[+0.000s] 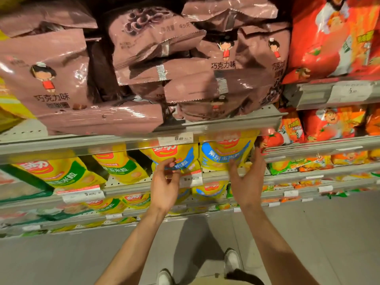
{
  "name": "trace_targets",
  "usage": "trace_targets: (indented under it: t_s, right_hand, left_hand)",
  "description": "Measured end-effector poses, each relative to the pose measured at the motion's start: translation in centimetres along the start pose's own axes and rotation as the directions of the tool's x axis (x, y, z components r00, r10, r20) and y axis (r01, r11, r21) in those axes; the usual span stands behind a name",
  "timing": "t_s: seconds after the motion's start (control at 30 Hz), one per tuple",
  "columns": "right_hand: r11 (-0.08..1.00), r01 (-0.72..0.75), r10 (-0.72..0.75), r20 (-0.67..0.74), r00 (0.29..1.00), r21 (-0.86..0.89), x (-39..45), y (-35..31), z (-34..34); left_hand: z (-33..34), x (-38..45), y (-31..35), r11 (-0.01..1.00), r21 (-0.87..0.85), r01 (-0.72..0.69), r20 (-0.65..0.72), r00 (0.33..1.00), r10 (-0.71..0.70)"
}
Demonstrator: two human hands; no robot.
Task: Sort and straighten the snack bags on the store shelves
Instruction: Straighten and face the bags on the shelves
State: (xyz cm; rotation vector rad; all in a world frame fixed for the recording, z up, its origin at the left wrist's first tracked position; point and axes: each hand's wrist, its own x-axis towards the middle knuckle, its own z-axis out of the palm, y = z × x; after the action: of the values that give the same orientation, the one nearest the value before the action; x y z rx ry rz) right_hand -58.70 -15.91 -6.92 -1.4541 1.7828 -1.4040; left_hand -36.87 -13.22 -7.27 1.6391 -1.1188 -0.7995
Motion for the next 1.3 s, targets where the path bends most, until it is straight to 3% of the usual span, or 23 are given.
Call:
trace_targets:
  t_s: [0.13, 0.23, 0.37, 0.5, 0.8, 0.93, 1.3]
  right_hand:
    - [0.995, -0.095, 0.095, -0.015, 0.995, -0.031, -3.9, -0.6, 3.0]
    - [0.991, -0.121, 0.127, 0.138, 0.982, -0.051, -5.1, -1.8, 5.9]
    - [0.996, -0.075, 0.081, 0.218, 0.973, -0.039, -4.7, -3.6, 8.7]
    - [0.999, -0.041, 0.034, 0.267, 0.963, 0.022, -3.8, -3.6, 10.7]
    - [0.987, -0.111, 0.074, 0.294, 0.953, 0.113, -2.7, -0.7, 13.9]
    - [0.987, -0.077, 0.034, 0.287, 0.957, 0.140, -2.4, -0.5, 14.1]
    - [0.992, -0.074, 0.039, 0.312, 0.949, 0.102, -1.8, 1.1, 14.6]
  left_hand:
    - [-3.8, 0.5, -1.9, 1.000, 0.014, -0.023, 0.010, 1.000, 0.023]
    - [-5.3, 1.5, -2.9, 0.993, 0.094, -0.077, 0.040, 0.997, 0.073]
    - [-5.9, 2.4, -3.7, 0.990, 0.107, -0.090, 0.149, 0.986, 0.073]
    - [-5.4, 2.7, -3.9, 0.999, 0.050, -0.018, 0.147, 0.989, 0.010]
    - [-3.7, 3.4, -4.2, 0.998, -0.024, 0.061, 0.102, 0.993, -0.058]
    - [-3.1, 4.3, -5.2, 0.998, -0.057, -0.014, 0.053, 0.998, 0.017]
    - [-3.4, 2.9, -5.7, 0.996, -0.055, -0.065, 0.111, 0.991, 0.071]
